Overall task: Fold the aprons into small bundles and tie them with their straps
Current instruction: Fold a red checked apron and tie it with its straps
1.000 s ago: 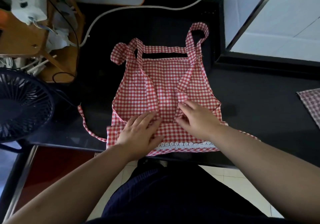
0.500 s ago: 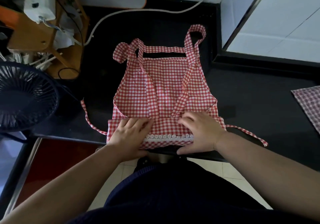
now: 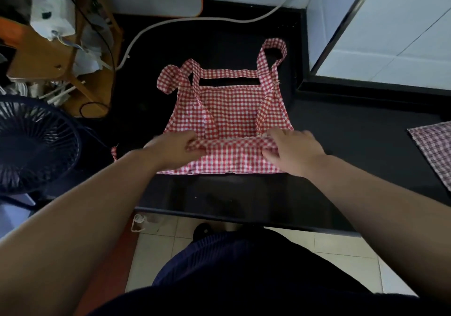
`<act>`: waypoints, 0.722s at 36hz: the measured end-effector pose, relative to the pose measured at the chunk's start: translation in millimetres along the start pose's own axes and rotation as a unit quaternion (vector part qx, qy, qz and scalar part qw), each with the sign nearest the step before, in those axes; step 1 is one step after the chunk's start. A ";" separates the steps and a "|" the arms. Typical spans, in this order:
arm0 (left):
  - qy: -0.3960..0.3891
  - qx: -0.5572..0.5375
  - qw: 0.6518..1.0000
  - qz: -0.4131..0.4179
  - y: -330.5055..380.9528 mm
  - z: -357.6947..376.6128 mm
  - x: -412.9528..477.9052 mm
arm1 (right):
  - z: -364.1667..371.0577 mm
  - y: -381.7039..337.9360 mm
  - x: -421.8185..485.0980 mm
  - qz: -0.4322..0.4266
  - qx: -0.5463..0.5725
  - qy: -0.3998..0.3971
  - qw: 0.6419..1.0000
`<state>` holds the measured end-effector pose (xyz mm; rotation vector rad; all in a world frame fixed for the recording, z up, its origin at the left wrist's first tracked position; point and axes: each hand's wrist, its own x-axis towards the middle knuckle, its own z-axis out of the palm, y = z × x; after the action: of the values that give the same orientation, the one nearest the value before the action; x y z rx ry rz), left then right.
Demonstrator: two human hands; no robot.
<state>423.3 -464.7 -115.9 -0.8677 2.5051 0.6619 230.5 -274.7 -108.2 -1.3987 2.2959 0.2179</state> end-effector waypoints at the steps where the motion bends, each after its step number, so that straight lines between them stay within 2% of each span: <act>1: 0.037 0.072 0.997 -0.020 -3.0 4.1 4.3 | 1.8 0.3 3.3 0.004 -0.047 0.012 0.999; 3: 0.139 0.164 0.976 -0.029 -3.5 17.4 6.7 | 7.4 -1.5 7.7 -0.004 -0.105 0.003 0.994; 5: 0.214 0.156 0.964 0.028 1.5 32.5 3.7 | 15.1 -4.6 8.0 -0.019 -0.119 -0.014 0.993; 7: 0.174 0.143 0.971 0.078 5.4 46.2 -0.7 | 22.1 -5.4 6.9 -0.020 -0.084 -0.030 0.996; 11: 0.042 0.133 0.990 0.034 2.1 60.1 -5.4 | 30.7 2.0 5.2 -0.025 -0.067 -0.096 0.993; 15: -0.003 0.163 0.985 0.055 -0.7 54.8 -6.2 | 27.4 4.0 9.2 -0.026 -0.072 -0.074 0.994; 19: 0.011 0.090 0.993 0.079 -0.8 32.8 2.9 | 11.3 -0.1 14.8 -0.036 -0.015 -0.057 0.998; 23: -0.071 -0.048 0.996 0.039 -1.9 -3.5 10.9 | -15.9 3.4 19.0 -0.004 0.064 -0.128 0.990; 26: -0.089 -0.112 0.990 0.012 -8.3 -17.4 20.3 | -27.6 6.3 23.9 0.020 0.064 -0.124 0.990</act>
<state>410.2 -489.4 -114.8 -0.8170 2.3151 0.9977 207.7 -300.7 -94.9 -1.1908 2.0954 0.2374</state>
